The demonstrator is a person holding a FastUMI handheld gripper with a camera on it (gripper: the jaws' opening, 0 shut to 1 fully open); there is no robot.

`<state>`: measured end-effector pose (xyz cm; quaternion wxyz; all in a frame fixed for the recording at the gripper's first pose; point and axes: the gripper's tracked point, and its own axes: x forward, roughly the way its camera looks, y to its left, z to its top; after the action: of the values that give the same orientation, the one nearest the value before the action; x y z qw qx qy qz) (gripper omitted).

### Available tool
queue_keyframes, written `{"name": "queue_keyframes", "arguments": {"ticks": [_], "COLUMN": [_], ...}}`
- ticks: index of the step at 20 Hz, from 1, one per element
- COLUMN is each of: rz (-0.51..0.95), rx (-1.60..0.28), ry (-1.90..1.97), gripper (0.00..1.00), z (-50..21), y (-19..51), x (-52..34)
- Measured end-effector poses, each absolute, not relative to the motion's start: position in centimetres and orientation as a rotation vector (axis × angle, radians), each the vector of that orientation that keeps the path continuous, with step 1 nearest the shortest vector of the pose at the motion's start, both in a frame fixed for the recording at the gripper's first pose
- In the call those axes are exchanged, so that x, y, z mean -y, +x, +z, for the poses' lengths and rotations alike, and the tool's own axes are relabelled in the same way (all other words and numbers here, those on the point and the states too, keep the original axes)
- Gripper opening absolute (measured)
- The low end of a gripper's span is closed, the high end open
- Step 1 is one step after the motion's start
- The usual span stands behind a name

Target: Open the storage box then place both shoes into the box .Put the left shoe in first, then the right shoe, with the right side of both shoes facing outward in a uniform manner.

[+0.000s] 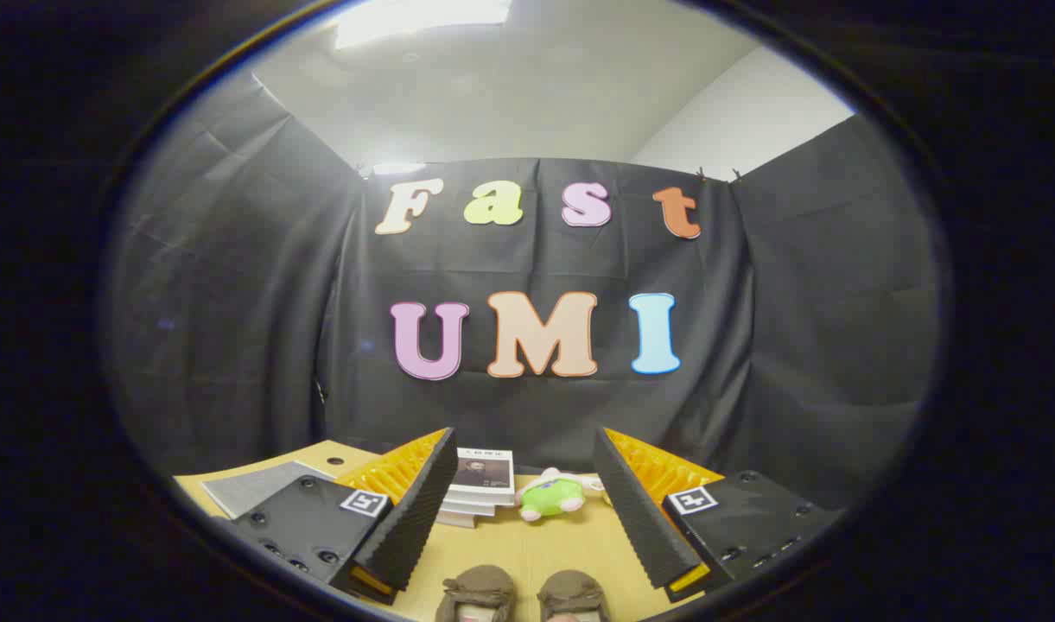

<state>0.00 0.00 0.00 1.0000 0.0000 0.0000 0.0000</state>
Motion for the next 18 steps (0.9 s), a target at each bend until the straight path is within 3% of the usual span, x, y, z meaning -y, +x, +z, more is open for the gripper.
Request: {"name": "queue_keyframes", "arguments": {"ticks": [18], "rz": [0.012], "rx": [-0.008], "ry": [0.022], "gripper": [1.0], "z": [-0.3], "y": [0.9], "x": [1.2]}}
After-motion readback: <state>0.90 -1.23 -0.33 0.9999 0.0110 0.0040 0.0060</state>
